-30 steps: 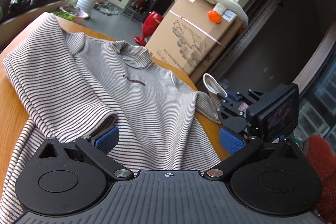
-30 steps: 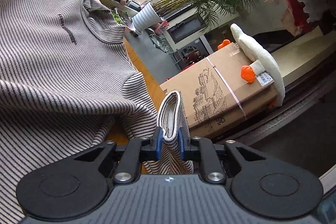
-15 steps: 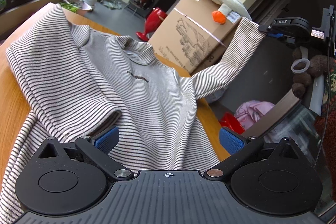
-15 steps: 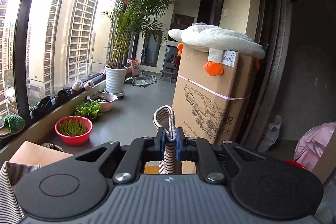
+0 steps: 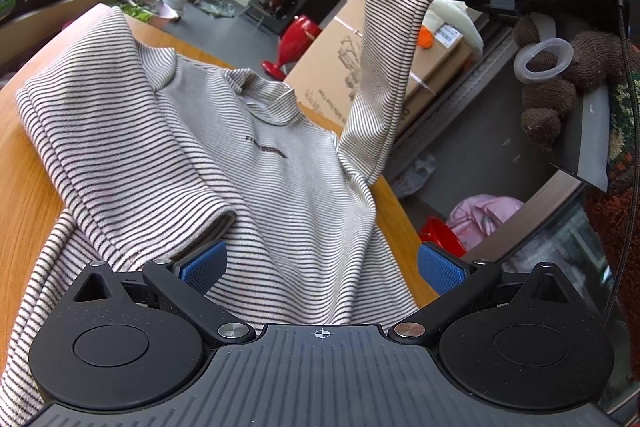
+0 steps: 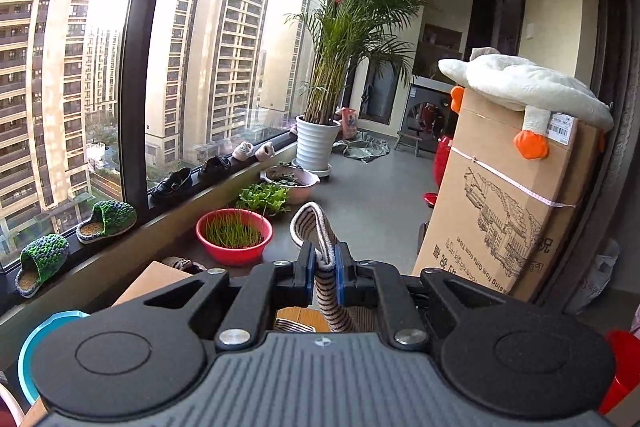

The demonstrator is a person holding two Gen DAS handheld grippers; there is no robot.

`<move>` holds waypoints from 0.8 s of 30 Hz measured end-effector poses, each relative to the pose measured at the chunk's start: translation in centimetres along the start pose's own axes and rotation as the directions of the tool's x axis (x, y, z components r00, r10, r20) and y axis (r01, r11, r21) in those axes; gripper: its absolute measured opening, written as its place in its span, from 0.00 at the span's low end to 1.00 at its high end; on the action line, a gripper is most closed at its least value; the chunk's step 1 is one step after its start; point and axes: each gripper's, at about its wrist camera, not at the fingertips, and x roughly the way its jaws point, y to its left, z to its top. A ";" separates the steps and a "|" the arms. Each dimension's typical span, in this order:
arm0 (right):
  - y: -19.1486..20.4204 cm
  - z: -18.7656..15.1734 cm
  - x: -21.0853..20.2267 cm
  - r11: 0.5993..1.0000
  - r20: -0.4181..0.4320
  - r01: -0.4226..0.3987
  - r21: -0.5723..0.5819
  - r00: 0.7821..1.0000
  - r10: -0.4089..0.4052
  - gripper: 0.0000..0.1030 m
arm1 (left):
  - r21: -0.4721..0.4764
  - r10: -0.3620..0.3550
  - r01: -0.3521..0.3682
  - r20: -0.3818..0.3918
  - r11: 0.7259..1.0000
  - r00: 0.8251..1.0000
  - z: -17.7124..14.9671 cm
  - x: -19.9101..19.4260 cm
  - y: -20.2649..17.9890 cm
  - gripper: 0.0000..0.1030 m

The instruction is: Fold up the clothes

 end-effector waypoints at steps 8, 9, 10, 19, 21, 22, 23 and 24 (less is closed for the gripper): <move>5.3 -0.9 2.3 0.995 -0.053 -0.087 -0.039 0.995 0.085 0.15 | -0.003 0.014 -0.014 -0.021 1.000 1.000 -0.2 0.4 0.1 1.00; 5.7 -0.9 2.4 0.994 -0.050 -0.101 -0.041 0.994 0.098 0.20 | -0.004 0.018 -0.018 -0.026 1.000 1.000 -0.2 0.5 0.1 1.00; 6.1 -0.9 2.4 0.992 -0.045 -0.116 -0.040 0.992 0.114 0.23 | -0.006 0.022 -0.022 -0.030 1.000 0.999 -0.2 0.6 0.2 1.00; 3.4 -3.0 -1.1 0.976 -0.014 -0.214 0.034 0.977 0.214 0.50 | 0.030 0.055 -0.054 -0.034 0.998 0.998 -0.8 1.5 0.2 1.00; 1.1 -4.4 -2.4 0.971 -0.010 -0.223 0.090 0.974 0.225 0.58 | 0.046 0.061 -0.060 -0.028 0.997 0.998 -1.0 1.7 0.1 1.00; -0.2 -5.2 -3.0 0.967 -0.009 -0.225 0.119 0.974 0.228 0.60 | 0.055 0.064 -0.063 -0.025 0.997 0.998 -1.1 1.7 0.1 1.00; -1.4 -6.0 -3.6 0.963 -0.008 -0.226 0.145 0.973 0.230 0.64 | 0.063 0.068 -0.066 -0.021 0.996 0.997 -1.2 1.8 0.0 1.00; -2.4 -6.9 -4.2 0.959 -0.009 -0.227 0.167 0.973 0.232 0.71 | 0.071 0.070 -0.069 -0.016 0.995 0.997 -1.3 1.9 0.0 1.00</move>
